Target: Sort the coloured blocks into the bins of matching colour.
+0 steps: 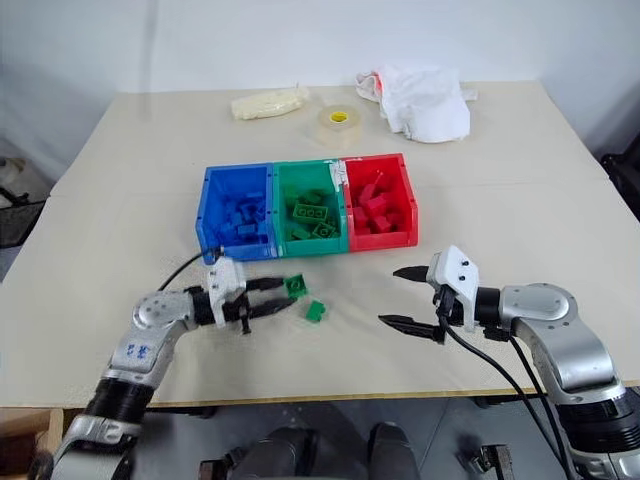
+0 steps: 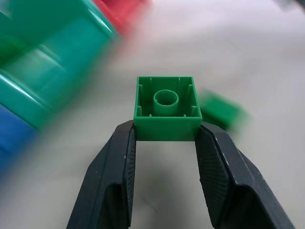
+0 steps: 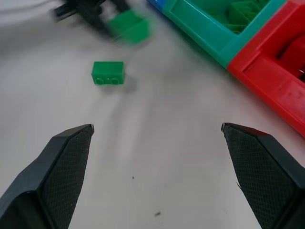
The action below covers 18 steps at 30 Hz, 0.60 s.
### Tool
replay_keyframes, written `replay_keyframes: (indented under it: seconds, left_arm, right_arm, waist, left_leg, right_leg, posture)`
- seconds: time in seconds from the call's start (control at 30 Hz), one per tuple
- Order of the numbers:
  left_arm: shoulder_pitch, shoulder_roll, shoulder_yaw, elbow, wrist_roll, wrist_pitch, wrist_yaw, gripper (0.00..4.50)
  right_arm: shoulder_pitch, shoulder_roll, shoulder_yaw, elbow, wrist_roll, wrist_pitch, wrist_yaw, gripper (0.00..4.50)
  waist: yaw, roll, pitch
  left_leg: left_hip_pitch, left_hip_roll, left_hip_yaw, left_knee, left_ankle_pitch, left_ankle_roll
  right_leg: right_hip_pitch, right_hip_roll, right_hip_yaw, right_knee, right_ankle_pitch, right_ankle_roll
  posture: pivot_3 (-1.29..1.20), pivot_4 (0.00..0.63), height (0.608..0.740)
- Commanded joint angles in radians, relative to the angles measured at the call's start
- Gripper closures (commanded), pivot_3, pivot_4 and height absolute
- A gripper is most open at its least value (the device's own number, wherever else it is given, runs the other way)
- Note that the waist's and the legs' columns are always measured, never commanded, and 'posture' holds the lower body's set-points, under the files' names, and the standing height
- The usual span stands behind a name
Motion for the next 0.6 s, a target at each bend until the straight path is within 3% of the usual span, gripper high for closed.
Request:
replay_keyframes:
  seconds: [0.03, 0.27, 0.47, 0.57, 0.6]
  left_arm:
    - [-0.109, -0.035, 0.054, 0.027, 0.004, 0.025, 0.124, 3.05]
    - [-0.288, -0.077, 0.035, 0.175, 0.050, 0.012, 0.178, 3.05]
    - [-0.371, -0.091, 0.033, 0.280, 0.080, -0.045, 0.193, 1.09]
    - [-0.327, -0.064, 0.020, 0.217, 0.059, -0.066, 0.104, 0.13]
    - [-0.308, -0.055, 0.019, 0.188, 0.049, -0.071, 0.077, 0.03]
  right_arm:
    - [0.022, 0.001, -0.043, -0.059, 0.025, -0.005, -0.020, 0.00]
    - [0.068, 0.008, -0.057, -0.102, 0.029, -0.003, -0.055, 0.00]
    - [0.093, 0.016, -0.063, -0.121, 0.030, -0.007, -0.078, 0.00]
    - [0.103, 0.016, -0.064, -0.119, 0.030, -0.013, -0.079, 0.00]
    - [0.104, 0.017, -0.064, -0.116, 0.029, -0.015, -0.078, 0.00]
  waist:
    - [0.000, 0.000, 0.000]
    - [-0.013, -0.001, 0.000]
    - [-0.012, -0.002, 0.001]
    - [-0.013, -0.002, 0.001]
    - [-0.014, -0.002, 0.001]
  left_leg:
    - [0.000, 0.000, 0.000, 0.001, 0.000, 0.000]
    - [-0.001, -0.001, 0.002, 0.001, -0.001, 0.001]
    - [-0.001, -0.001, 0.002, 0.002, -0.001, 0.001]
    - [-0.001, -0.001, 0.002, 0.002, -0.001, 0.001]
    - [-0.001, -0.001, 0.002, 0.002, -0.001, 0.001]
  right_leg:
    - [0.000, 0.000, 0.000, 0.001, 0.000, 0.000]
    - [-0.001, 0.000, 0.000, 0.001, 0.001, 0.002]
    - [-0.001, 0.001, 0.001, 0.001, 0.001, 0.002]
    - [-0.001, 0.001, 0.001, 0.001, 0.001, 0.002]
    - [-0.001, 0.001, 0.001, 0.001, 0.001, 0.002]
  posture:
    - [0.00, 0.150, 0.740]
    - [0.00, 0.150, 0.740]
    - [0.00, 0.150, 0.740]
    - [0.00, 0.150, 0.740]
    - [0.00, 0.150, 0.740]
